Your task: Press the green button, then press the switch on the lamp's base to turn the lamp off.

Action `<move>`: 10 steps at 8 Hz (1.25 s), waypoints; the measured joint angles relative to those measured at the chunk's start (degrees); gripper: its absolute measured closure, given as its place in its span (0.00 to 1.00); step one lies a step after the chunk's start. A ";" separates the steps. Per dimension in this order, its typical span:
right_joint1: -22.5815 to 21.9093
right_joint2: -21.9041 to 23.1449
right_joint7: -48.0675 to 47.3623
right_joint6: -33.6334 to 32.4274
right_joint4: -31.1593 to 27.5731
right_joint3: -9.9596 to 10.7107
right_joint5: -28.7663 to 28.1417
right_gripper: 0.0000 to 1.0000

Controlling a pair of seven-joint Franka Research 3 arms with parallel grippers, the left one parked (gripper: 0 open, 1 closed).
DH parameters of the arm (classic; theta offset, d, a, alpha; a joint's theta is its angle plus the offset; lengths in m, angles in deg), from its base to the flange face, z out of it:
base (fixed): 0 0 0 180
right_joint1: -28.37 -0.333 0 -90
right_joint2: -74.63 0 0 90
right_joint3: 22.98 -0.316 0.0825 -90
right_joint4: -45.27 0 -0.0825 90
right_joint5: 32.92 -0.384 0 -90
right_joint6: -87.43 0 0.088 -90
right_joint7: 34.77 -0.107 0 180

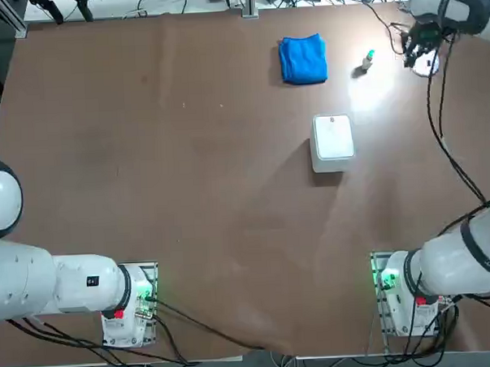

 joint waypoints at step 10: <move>13.47 -13.79 10.33 48.71 -6.85 -0.96 0.05 0.99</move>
